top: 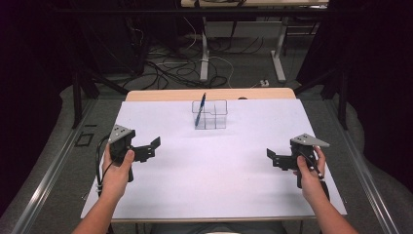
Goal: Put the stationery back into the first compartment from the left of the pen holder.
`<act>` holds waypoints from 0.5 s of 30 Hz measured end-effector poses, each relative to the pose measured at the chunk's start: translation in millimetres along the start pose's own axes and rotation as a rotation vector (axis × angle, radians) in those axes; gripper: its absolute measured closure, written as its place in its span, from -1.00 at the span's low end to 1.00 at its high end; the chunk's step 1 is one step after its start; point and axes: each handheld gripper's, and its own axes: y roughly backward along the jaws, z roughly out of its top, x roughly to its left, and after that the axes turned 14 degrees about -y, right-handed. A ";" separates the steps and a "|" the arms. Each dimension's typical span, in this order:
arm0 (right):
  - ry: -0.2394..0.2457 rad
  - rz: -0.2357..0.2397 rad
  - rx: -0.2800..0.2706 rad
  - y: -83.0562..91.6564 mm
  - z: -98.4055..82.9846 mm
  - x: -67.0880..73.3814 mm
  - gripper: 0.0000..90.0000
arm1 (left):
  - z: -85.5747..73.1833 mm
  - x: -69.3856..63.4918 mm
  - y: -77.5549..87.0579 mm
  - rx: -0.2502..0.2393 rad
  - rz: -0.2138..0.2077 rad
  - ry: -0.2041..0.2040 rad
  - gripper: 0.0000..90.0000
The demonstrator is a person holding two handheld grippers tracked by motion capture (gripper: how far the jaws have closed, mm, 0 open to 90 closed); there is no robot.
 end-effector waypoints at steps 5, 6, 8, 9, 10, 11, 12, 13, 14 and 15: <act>0.004 -0.012 0.028 1.4 0.4 -0.4 -1.00 | -16.9 2.8 -1.9 0.021 0.007 0.022 -0.99; 0.001 -0.004 0.006 -0.4 -0.4 -0.4 -1.00 | -19.7 3.8 -2.3 0.019 0.015 0.020 -0.99; 0.002 -0.005 0.006 -0.5 -0.5 -0.5 -1.00 | -25.5 6.5 -3.4 0.016 0.031 0.022 -0.98; 0.001 -0.002 0.006 -1.0 -0.7 -0.6 -1.00 | -27.4 7.4 -3.9 0.017 0.034 0.031 -0.98; 0.004 -0.002 0.007 -1.3 -0.9 -0.9 -1.00 | -29.8 9.1 -4.4 0.017 0.036 0.038 -0.98; 0.002 -0.003 0.009 -1.5 -1.1 -0.8 -1.00 | -32.2 10.7 -4.9 0.020 0.039 0.041 -0.98; 0.005 -0.002 0.010 -1.8 -1.2 -1.3 -1.00 | -34.5 12.4 -5.0 0.027 0.040 0.041 -0.98; 0.005 -0.004 0.011 -1.9 -1.3 -1.3 -1.00 | -36.7 13.7 -5.6 0.026 0.042 0.048 -0.98; 0.003 -0.005 0.013 -2.1 -1.5 -1.2 -1.00 | -38.6 15.1 -5.7 0.030 0.043 0.056 -0.98; 0.003 -0.008 0.015 -2.0 -1.5 -1.1 -1.00 | -40.9 16.9 -5.7 0.031 0.046 0.070 -0.98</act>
